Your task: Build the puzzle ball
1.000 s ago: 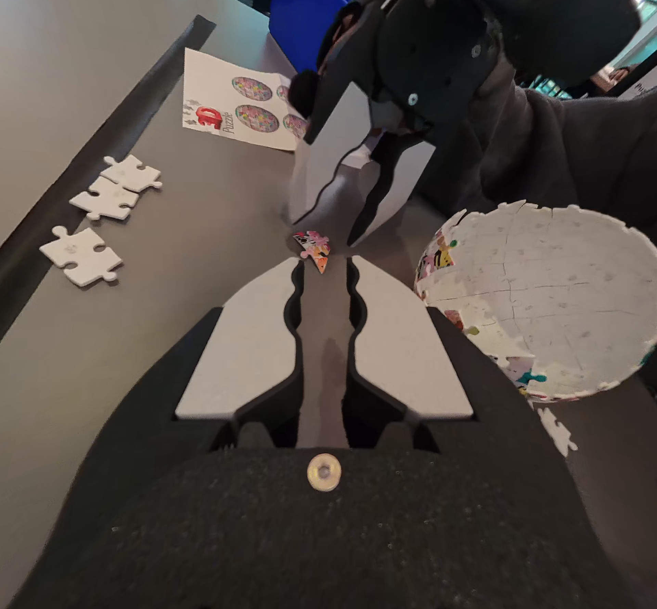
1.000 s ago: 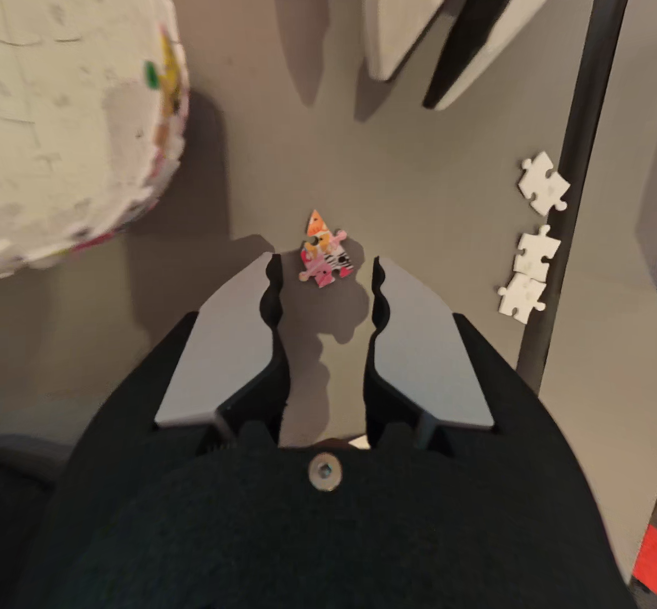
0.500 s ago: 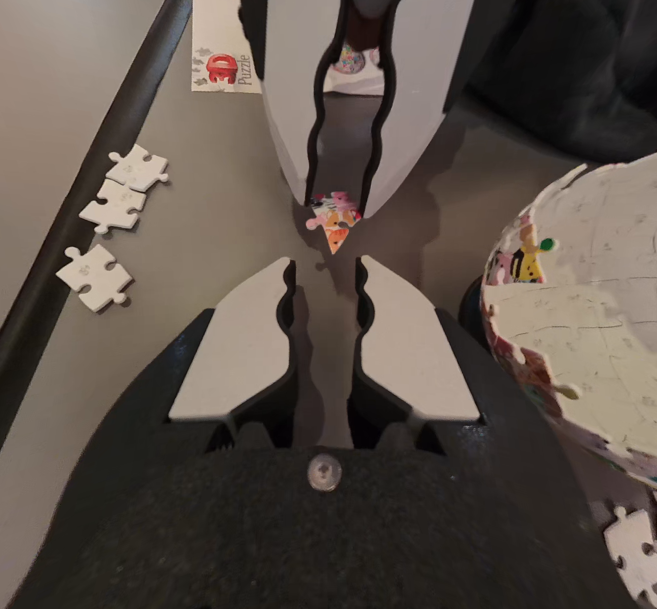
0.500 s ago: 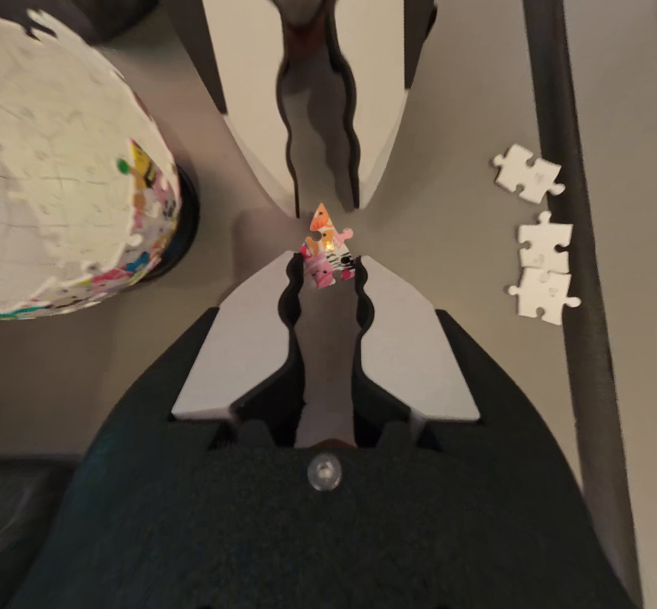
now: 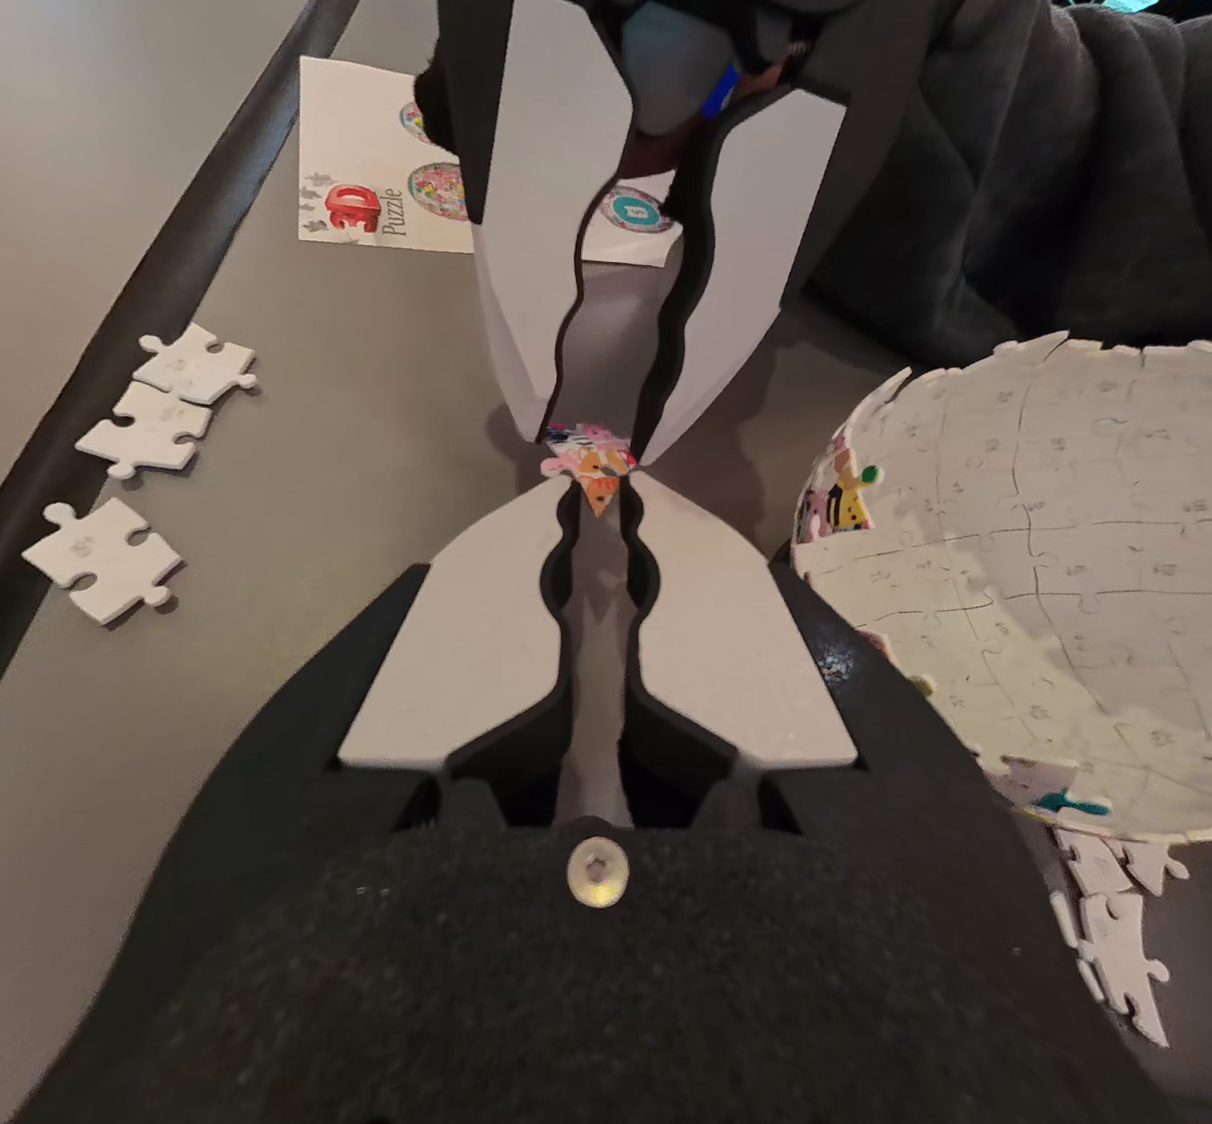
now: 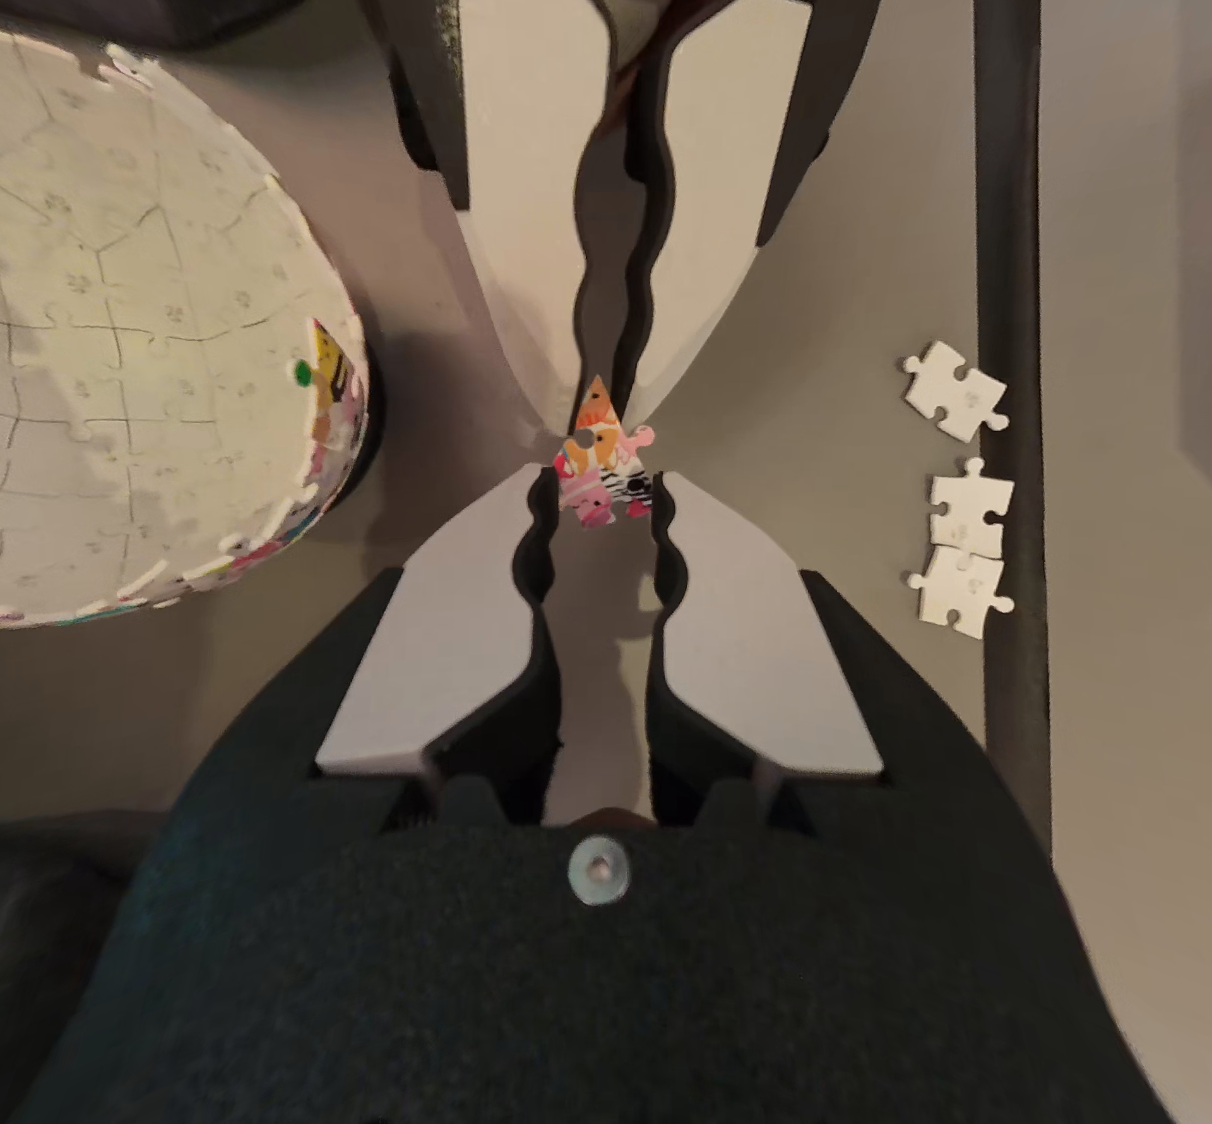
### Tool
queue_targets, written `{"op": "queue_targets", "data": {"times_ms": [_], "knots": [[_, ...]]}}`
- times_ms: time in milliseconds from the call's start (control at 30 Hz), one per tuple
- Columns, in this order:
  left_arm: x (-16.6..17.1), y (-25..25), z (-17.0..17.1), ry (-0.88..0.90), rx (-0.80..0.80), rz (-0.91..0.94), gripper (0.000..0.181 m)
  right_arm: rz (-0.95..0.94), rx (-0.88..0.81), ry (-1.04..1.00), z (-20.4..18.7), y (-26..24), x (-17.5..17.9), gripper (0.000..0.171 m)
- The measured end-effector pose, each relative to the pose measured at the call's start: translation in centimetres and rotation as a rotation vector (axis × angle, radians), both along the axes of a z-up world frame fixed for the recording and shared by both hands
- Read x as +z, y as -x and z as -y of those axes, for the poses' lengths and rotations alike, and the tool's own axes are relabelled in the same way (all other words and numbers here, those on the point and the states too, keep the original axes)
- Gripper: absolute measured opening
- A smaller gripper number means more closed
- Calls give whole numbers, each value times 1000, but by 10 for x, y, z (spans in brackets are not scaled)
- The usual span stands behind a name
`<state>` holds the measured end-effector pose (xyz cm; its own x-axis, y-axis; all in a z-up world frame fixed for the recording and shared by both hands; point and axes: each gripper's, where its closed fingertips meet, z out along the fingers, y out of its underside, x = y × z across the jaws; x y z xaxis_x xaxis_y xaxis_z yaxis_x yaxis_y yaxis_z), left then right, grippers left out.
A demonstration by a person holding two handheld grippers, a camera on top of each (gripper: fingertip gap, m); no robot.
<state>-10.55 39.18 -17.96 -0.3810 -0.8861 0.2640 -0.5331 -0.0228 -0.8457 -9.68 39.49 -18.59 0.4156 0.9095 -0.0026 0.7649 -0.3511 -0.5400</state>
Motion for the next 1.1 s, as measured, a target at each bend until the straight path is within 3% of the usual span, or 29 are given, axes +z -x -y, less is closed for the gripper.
{"op": "queue_targets", "data": {"times_ms": [133, 200, 300, 367, 533, 800, 1100], "knots": [[2, 0, -2, 2, 21, 0, 10, 3, 7, -38, -2, 0, 4, 27], [14, 1, -3, 91, 32, 41, 10, -42, 34, -122, -5, 2, 17, 28], [52, 10, -8, 425, 19, 169, 9, -153, 90, -406, -12, 7, 57, 39], [77, 20, -16, 665, -17, 261, 8, -210, 131, -615, -12, 12, 87, 29], [110, 41, -38, 1019, -115, 428, 8, -148, 125, -755, -17, 9, 101, 23], [119, 49, -30, 1123, -230, 444, 8, -219, 125, -870, -21, 24, 114, 22], [116, 44, -11, 1152, -295, 392, 8, -244, 175, -942, -14, 34, 119, 2]]}}
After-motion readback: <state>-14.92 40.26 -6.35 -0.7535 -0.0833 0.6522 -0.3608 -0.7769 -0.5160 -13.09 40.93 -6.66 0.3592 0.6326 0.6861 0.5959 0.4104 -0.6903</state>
